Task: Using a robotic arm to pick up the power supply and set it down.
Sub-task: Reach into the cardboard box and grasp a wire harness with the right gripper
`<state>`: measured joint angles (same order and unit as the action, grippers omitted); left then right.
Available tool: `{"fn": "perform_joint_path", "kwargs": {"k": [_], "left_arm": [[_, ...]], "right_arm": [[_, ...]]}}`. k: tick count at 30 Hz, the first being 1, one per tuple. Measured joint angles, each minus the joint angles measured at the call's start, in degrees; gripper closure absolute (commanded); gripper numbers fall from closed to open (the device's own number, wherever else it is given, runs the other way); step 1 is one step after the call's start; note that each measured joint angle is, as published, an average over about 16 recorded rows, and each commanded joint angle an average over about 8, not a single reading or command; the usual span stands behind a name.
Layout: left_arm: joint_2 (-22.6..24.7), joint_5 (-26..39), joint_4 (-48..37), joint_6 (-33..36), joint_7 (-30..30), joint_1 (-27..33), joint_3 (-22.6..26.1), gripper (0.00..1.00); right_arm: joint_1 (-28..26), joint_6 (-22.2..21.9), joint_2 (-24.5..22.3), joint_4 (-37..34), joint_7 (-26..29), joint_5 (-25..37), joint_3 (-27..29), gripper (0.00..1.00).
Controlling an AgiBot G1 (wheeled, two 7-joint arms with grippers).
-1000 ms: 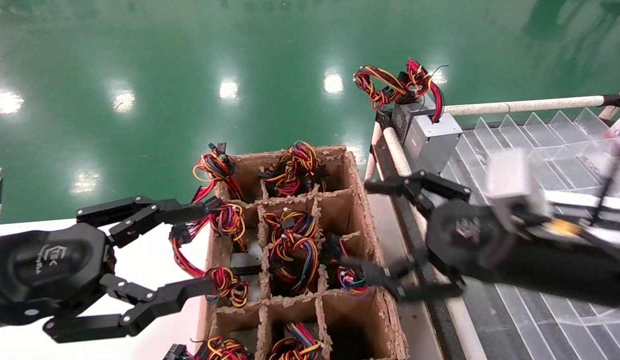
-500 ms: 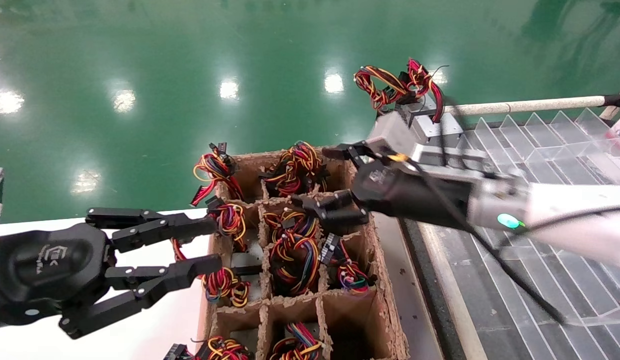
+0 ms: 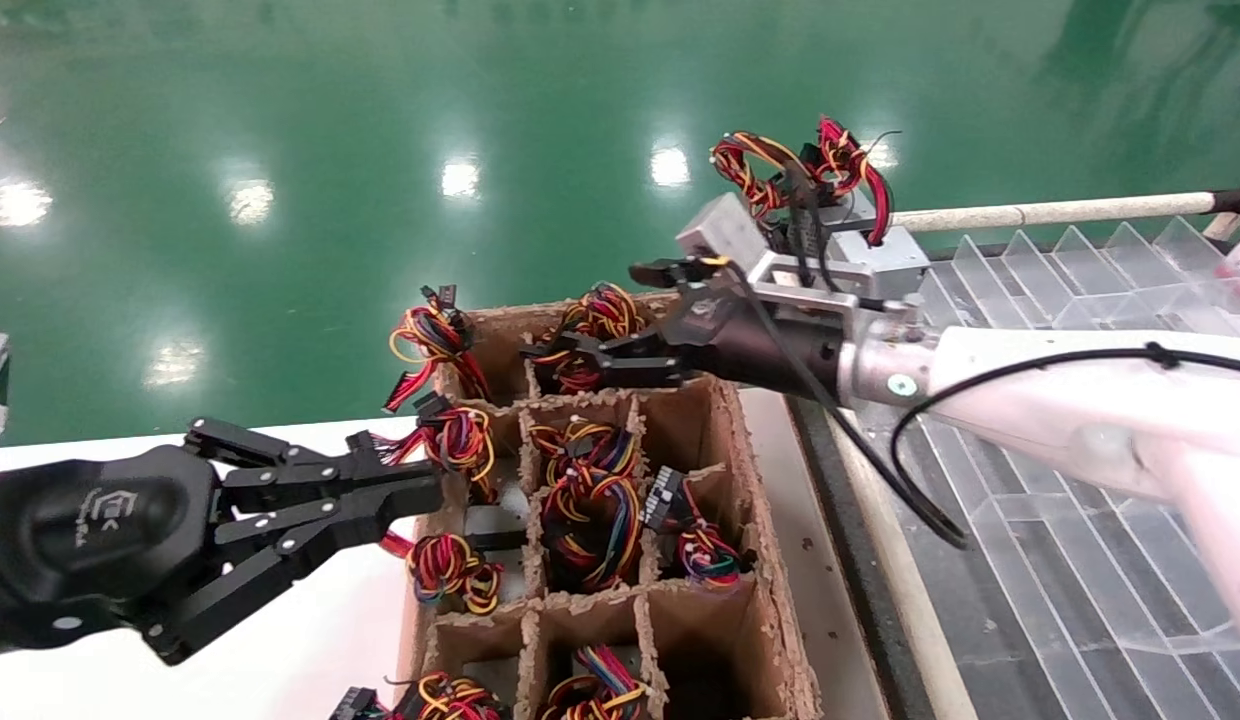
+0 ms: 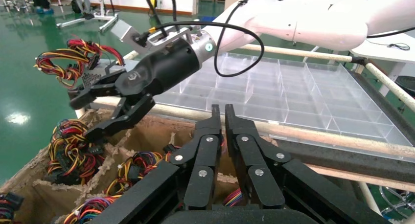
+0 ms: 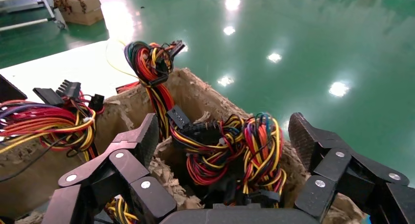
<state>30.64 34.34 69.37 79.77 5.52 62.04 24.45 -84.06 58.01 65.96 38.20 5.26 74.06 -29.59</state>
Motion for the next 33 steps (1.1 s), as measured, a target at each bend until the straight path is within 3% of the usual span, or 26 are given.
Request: {"fn": "perform_joint_path", "kwargs": {"k": [16,33], "left_arm": [[0.0,0.0,0.0,0.0,0.0,0.0,0.0,1.0],[0.0,0.0,0.0,0.0,0.0,0.0,0.0,1.0]], "right_arm": [[-2.8,-1.4,4.7,-10.9,-5.6,0.9,-0.4,1.0],[-4.1,-0.9,5.5,-16.7,-10.4,-0.3,0.6,1.0]]}}
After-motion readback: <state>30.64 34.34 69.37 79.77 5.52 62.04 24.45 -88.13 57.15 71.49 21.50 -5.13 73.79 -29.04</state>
